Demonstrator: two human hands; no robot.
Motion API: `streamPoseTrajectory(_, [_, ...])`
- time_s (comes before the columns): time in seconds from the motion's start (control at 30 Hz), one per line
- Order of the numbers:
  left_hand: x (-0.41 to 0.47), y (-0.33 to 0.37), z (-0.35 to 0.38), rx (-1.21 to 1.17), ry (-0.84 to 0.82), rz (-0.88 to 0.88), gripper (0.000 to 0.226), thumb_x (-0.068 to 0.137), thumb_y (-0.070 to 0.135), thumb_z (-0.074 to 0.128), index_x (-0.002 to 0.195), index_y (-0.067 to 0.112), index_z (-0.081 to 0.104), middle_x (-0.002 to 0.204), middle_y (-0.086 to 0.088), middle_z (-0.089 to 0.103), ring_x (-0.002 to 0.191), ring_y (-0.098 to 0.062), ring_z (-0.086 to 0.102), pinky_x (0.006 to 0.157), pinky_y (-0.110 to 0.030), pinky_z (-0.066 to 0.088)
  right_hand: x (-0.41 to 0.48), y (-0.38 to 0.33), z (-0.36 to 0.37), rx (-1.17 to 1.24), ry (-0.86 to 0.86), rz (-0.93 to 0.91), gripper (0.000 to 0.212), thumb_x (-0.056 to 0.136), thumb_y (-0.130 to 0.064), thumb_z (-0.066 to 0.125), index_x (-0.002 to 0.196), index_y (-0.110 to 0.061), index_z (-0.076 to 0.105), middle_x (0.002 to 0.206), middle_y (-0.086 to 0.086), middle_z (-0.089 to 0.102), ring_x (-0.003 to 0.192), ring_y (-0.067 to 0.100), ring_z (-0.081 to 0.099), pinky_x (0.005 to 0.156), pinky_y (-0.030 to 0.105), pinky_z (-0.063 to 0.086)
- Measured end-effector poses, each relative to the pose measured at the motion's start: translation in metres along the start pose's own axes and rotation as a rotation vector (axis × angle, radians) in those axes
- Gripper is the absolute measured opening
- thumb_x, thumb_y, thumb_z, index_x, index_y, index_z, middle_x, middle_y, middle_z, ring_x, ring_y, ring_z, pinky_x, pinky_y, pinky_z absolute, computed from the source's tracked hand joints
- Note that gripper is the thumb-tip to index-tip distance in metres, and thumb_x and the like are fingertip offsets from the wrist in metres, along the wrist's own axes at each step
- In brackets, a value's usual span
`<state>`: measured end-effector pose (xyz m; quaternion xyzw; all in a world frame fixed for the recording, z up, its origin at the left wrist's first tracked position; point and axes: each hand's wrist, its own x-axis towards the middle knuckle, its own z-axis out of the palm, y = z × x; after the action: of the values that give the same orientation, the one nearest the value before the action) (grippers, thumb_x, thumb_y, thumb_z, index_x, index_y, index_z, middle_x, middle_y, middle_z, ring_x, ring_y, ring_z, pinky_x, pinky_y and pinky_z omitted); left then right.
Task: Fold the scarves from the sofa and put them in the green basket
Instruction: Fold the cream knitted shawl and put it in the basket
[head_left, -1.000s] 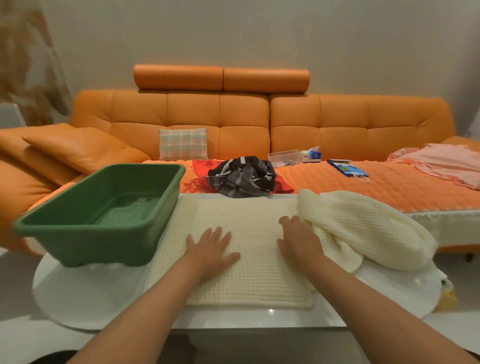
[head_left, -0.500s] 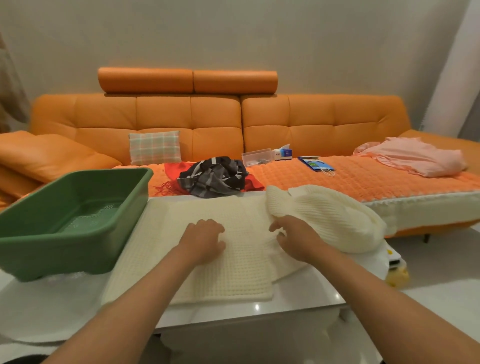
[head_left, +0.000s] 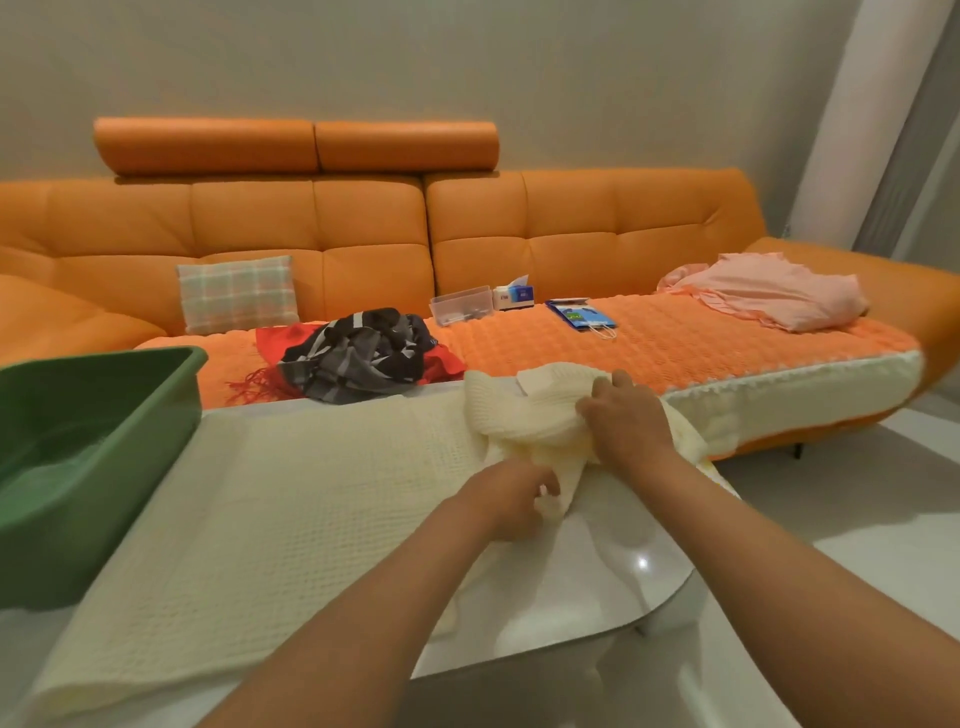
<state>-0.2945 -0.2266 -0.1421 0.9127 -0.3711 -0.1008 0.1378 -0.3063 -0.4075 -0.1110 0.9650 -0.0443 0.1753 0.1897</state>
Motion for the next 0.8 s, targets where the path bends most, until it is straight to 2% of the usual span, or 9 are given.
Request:
streamPoseTrajectory(0.2, [-0.005,0.004,-0.028,-0.430,-0.142,0.058,0.031,0.088,0.013,0.059,0.110,0.027,0.076,0.070,0.027,0.060,0.068,0.009,0.055,0.065,-0.006,0.038,0.066,0.027,-0.042,0.082,0.075,0.151,0.027,0.089,-0.001,0.062,0.115,-0.008,0.065,0.112,0.012,0.057,0.084,0.034,0.066,0.059,0.036,0.043])
streamPoseTrajectory(0.3, [-0.005,0.010,-0.024,-0.414,-0.415,0.030,0.028,0.091,0.026,0.064,0.115,0.036,0.073,0.091,0.020,0.065,0.082,0.002,0.057,0.080,-0.013,0.043,0.085,0.027,-0.036,0.233,0.006,0.158,0.043,0.090,0.002,0.059,0.131,-0.010,0.055,0.129,0.016,0.051,0.106,0.036,0.061,0.080,0.040,0.049])
streamPoseTrajectory(0.37, [-0.002,0.009,-0.022,-0.473,-0.432,-0.002,0.024,0.091,0.030,0.064,0.112,0.030,0.075,0.096,0.012,0.071,0.083,-0.004,0.062,0.077,-0.017,0.047,0.083,0.020,-0.026,0.316,-0.111,0.119,0.064,0.089,0.003,0.057,0.146,-0.020,0.040,0.151,0.016,0.035,0.129,0.039,0.047,0.103,0.047,0.043])
streamPoseTrajectory(0.43, [0.004,0.003,-0.024,-0.584,-0.249,-0.021,0.020,0.091,0.023,0.061,0.102,0.021,0.078,0.086,0.006,0.072,0.075,-0.009,0.064,0.074,-0.022,0.053,0.070,0.009,-0.014,0.353,-0.049,0.061,0.073,0.086,0.007,0.059,0.148,-0.025,0.039,0.157,0.013,0.027,0.135,0.038,0.038,0.106,0.045,0.041])
streamPoseTrajectory(0.53, [0.018,-0.012,-0.029,-0.493,0.121,-0.129,0.020,0.086,0.022,0.056,0.084,0.016,0.074,0.076,0.004,0.069,0.069,-0.014,0.062,0.073,-0.034,0.055,0.044,-0.002,0.002,0.410,0.172,-0.107,0.056,0.081,0.010,0.055,0.132,-0.016,0.057,0.131,0.010,0.048,0.114,0.030,0.050,0.086,0.033,0.045])
streamPoseTrajectory(0.6, [0.027,-0.022,-0.030,-0.254,0.357,-0.199,0.019,0.088,0.023,0.051,0.084,0.019,0.069,0.081,0.006,0.068,0.077,-0.015,0.063,0.074,-0.038,0.056,0.031,-0.007,0.012,0.409,0.106,-0.206,0.065,0.080,0.005,0.053,0.140,-0.020,0.048,0.144,0.010,0.042,0.126,0.032,0.045,0.096,0.037,0.042])
streamPoseTrajectory(0.67, [0.037,-0.032,-0.032,-0.215,0.559,-0.222,0.020,0.090,0.015,0.047,0.093,0.021,0.065,0.093,0.008,0.065,0.085,-0.015,0.061,0.076,-0.038,0.053,0.026,-0.008,0.018,0.359,-0.026,-0.203,0.084,0.081,-0.005,0.052,0.156,-0.031,0.021,0.160,0.005,0.026,0.144,0.028,0.029,0.114,0.045,0.028])
streamPoseTrajectory(0.73, [0.049,-0.044,-0.037,-0.262,0.626,-0.215,0.031,0.087,0.000,0.048,0.104,0.021,0.062,0.104,0.007,0.060,0.094,-0.014,0.057,0.079,-0.035,0.051,0.030,-0.003,0.022,0.343,-0.112,-0.192,0.091,0.085,-0.017,0.050,0.157,-0.040,0.001,0.157,0.000,0.033,0.143,0.024,0.030,0.117,0.046,0.020])
streamPoseTrajectory(0.8, [0.063,-0.057,-0.043,-0.212,0.521,-0.201,0.046,0.084,-0.007,0.048,0.116,0.025,0.057,0.110,0.008,0.056,0.099,-0.015,0.055,0.077,-0.033,0.050,0.039,0.007,0.023,0.253,-0.075,-0.257,0.085,0.086,-0.035,0.050,0.156,-0.044,0.002,0.151,0.002,0.039,0.140,0.025,0.032,0.117,0.048,0.016])
